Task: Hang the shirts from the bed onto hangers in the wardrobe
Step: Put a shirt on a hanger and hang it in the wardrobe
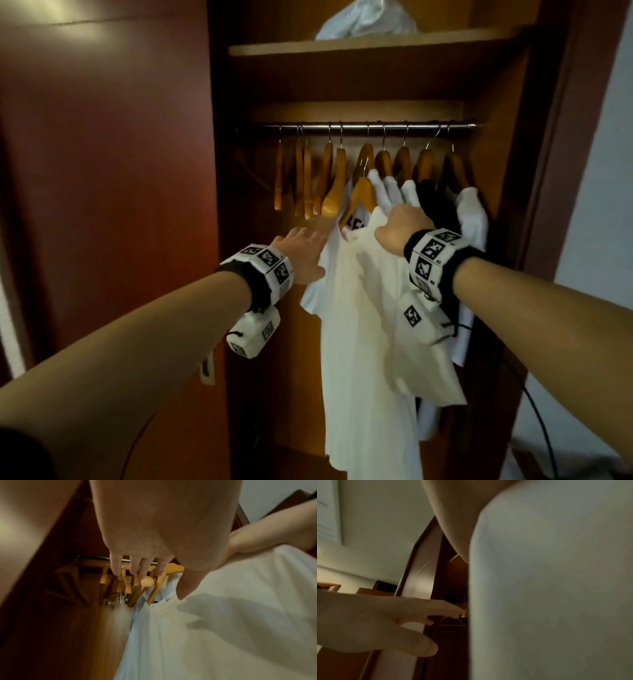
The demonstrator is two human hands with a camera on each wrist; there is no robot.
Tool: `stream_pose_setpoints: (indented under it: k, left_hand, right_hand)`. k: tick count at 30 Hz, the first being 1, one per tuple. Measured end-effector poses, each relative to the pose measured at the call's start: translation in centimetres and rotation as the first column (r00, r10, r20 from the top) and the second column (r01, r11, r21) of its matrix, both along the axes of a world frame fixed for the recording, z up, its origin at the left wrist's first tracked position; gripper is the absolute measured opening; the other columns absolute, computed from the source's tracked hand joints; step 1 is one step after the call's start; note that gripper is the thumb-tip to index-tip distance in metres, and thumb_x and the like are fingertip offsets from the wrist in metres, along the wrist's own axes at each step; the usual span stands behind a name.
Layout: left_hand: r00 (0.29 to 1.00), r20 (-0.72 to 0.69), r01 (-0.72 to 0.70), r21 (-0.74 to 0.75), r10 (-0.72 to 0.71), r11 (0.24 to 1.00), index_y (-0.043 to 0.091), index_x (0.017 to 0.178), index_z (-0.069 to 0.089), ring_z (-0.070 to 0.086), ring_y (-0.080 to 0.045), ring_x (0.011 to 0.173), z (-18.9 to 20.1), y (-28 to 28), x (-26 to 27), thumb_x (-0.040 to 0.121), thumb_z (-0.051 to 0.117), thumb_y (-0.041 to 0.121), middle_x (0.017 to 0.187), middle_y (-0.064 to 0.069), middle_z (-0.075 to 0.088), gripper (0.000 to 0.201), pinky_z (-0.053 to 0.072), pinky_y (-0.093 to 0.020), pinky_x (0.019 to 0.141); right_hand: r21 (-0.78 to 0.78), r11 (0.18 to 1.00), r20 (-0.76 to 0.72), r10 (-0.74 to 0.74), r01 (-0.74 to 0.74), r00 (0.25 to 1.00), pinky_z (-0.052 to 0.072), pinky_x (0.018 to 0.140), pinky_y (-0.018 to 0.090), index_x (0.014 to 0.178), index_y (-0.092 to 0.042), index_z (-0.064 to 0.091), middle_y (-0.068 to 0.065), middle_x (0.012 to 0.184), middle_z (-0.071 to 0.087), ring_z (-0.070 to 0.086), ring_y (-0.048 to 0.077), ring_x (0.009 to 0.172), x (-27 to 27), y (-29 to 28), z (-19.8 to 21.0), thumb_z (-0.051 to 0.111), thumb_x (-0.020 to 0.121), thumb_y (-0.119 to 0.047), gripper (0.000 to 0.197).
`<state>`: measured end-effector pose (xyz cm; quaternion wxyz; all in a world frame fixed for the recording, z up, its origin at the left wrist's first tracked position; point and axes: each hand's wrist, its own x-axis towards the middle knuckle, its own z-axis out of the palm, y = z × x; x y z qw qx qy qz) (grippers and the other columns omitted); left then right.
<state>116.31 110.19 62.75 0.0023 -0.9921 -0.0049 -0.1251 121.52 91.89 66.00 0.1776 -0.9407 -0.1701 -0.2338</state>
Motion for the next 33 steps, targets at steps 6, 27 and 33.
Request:
stream_pose_setpoints:
  k: [6,27,33]
  left_hand:
    - [0.977,0.153,0.129,0.125,-0.147,0.984,0.020,0.152,0.024,0.016,-0.029,0.148,5.1,3.2,10.7,0.090,0.057,0.049,0.157,-0.008,0.026,0.076,0.024,-0.052,0.117]
    - [0.938,0.223,0.292,-0.100,-0.265,0.951,0.020,0.134,0.051,0.050,-0.021,0.123,9.7,6.6,24.0,0.103,0.034,0.037,0.139,-0.001,0.049,0.039,0.039,-0.035,0.095]
    - [0.932,0.236,0.283,-0.003,-0.275,0.959,0.023,0.129,0.054,0.050,-0.023,0.122,9.8,7.4,24.0,0.098,0.042,0.034,0.140,0.000,0.049,0.035,0.040,-0.036,0.090]
  right_hand:
    - [0.036,0.978,-0.046,-0.202,0.204,0.978,0.046,0.101,0.045,0.139,-0.016,0.047,0.012,0.121,0.057,0.055,0.033,0.115,7.0,4.0,5.2,0.048,0.096,-0.029,0.045]
    - [-0.133,0.944,-0.029,-0.308,0.301,0.951,0.053,0.068,0.034,0.094,-0.012,0.057,0.005,0.082,0.053,0.057,0.022,0.075,15.2,10.2,8.0,0.061,0.092,-0.027,0.016]
    - [-0.140,0.975,0.008,-0.172,0.171,0.985,0.053,0.069,0.034,0.075,-0.013,0.052,0.005,0.083,0.053,0.059,0.022,0.081,14.2,14.3,9.7,0.061,0.091,-0.024,0.022]
